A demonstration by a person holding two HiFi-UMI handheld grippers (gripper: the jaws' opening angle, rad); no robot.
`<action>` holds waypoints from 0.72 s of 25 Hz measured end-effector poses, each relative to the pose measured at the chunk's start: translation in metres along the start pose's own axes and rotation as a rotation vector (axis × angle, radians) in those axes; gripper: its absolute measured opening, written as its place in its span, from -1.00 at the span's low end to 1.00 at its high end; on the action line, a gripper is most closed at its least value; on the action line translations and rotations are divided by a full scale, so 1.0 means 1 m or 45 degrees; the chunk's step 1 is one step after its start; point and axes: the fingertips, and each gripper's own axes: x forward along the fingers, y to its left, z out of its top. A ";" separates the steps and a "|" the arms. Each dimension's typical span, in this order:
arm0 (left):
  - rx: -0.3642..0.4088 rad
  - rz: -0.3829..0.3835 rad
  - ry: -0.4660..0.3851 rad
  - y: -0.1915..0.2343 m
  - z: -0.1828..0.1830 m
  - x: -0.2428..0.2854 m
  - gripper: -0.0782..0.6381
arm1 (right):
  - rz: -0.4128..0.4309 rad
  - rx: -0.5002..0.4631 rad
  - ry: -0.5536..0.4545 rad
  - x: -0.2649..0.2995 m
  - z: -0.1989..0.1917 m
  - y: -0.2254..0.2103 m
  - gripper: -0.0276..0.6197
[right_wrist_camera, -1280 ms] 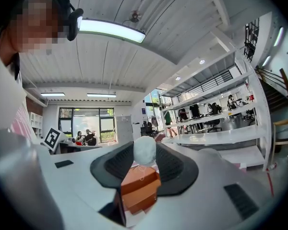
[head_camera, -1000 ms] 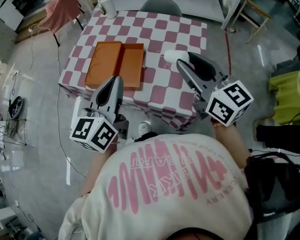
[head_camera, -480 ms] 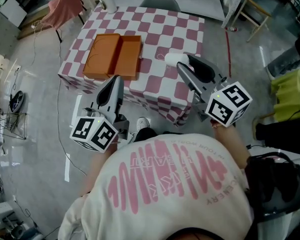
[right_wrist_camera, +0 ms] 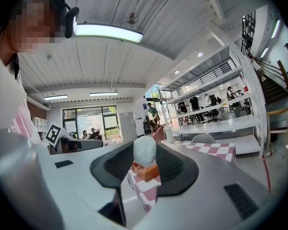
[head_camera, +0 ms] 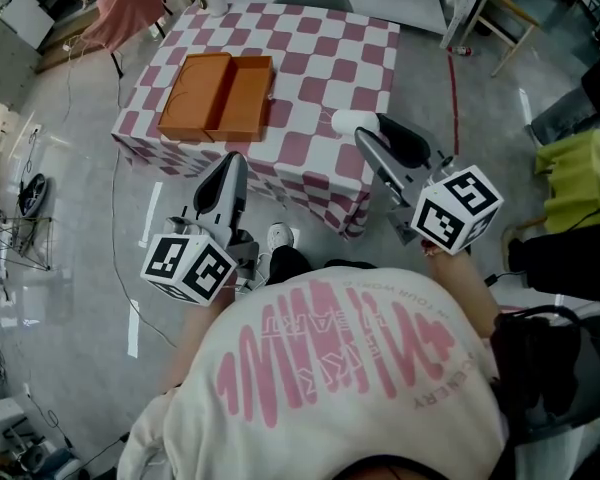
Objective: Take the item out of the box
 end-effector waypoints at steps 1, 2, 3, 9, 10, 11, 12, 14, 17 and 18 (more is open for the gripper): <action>0.001 0.001 0.000 -0.003 -0.001 -0.001 -0.76 | 0.000 -0.002 0.002 -0.003 -0.001 0.000 -0.46; 0.003 0.002 -0.002 -0.006 -0.002 -0.003 -0.76 | 0.001 -0.005 0.003 -0.006 -0.002 0.000 -0.46; 0.005 0.004 -0.004 -0.008 -0.002 -0.004 -0.76 | 0.002 -0.008 0.005 -0.009 -0.002 0.000 -0.46; 0.002 0.005 0.005 -0.020 -0.007 -0.010 -0.76 | 0.005 -0.021 0.012 -0.024 -0.004 0.005 -0.46; 0.000 0.003 0.008 -0.022 -0.009 -0.010 -0.76 | 0.004 -0.022 0.016 -0.026 -0.005 0.006 -0.46; -0.002 0.000 0.010 -0.024 -0.010 -0.010 -0.76 | 0.003 -0.024 0.020 -0.028 -0.006 0.006 -0.46; -0.004 -0.002 0.014 -0.025 -0.012 -0.010 -0.76 | 0.000 -0.026 0.024 -0.031 -0.008 0.006 -0.46; -0.006 -0.006 0.023 -0.029 -0.016 -0.011 -0.76 | -0.010 -0.027 0.034 -0.035 -0.012 0.005 -0.46; -0.008 -0.009 0.029 -0.033 -0.020 -0.014 -0.76 | -0.022 -0.022 0.038 -0.042 -0.016 0.005 -0.46; -0.007 -0.010 0.029 -0.034 -0.021 -0.015 -0.76 | -0.026 -0.022 0.039 -0.044 -0.017 0.005 -0.46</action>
